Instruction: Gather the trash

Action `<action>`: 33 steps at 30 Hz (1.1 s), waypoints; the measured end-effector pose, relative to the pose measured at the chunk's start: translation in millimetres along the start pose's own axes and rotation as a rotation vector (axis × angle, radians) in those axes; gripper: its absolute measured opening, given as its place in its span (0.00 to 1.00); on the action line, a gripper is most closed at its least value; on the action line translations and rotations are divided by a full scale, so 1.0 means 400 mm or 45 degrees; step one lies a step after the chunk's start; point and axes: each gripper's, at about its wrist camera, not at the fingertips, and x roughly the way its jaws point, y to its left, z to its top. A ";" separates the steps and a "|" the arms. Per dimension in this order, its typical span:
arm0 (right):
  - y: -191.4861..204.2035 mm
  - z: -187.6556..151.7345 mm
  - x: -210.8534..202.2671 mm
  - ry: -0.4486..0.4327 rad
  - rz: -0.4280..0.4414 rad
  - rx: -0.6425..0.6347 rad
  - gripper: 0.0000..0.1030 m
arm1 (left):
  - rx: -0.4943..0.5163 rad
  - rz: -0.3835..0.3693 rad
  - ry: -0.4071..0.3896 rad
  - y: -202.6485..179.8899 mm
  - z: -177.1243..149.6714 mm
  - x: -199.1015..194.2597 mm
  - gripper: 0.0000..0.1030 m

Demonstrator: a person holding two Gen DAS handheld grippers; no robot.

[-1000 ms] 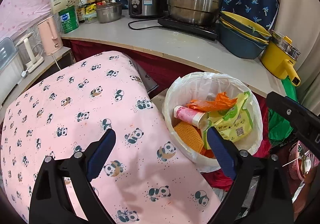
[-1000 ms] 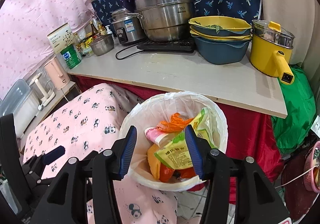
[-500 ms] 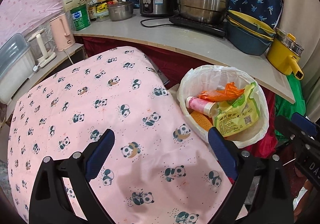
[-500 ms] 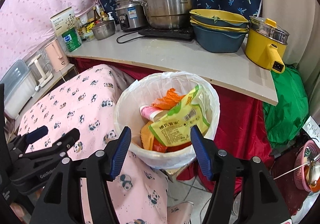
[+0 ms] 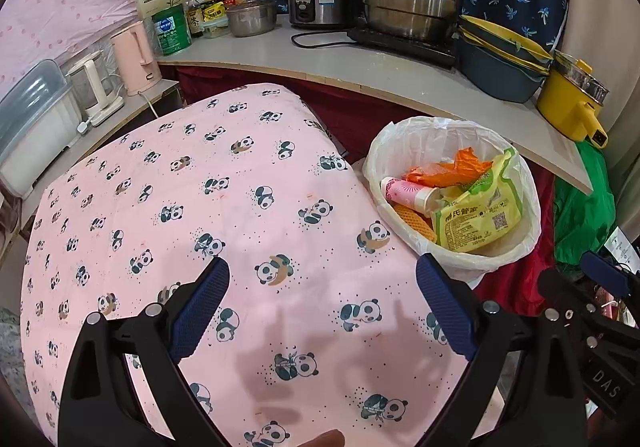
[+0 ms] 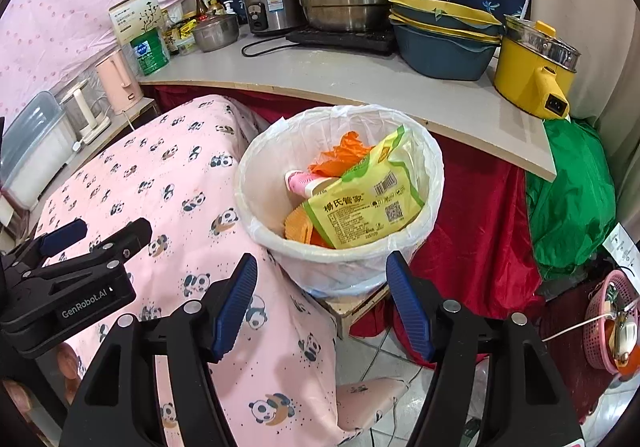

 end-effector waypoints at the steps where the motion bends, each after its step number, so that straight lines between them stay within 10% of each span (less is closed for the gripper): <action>1: 0.001 -0.006 0.000 0.003 -0.003 -0.005 0.63 | 0.001 0.007 0.002 -0.001 -0.003 -0.001 0.87; 33: -0.009 -0.039 -0.011 -0.008 -0.086 -0.050 0.85 | 0.039 0.035 -0.003 -0.035 -0.035 -0.024 0.90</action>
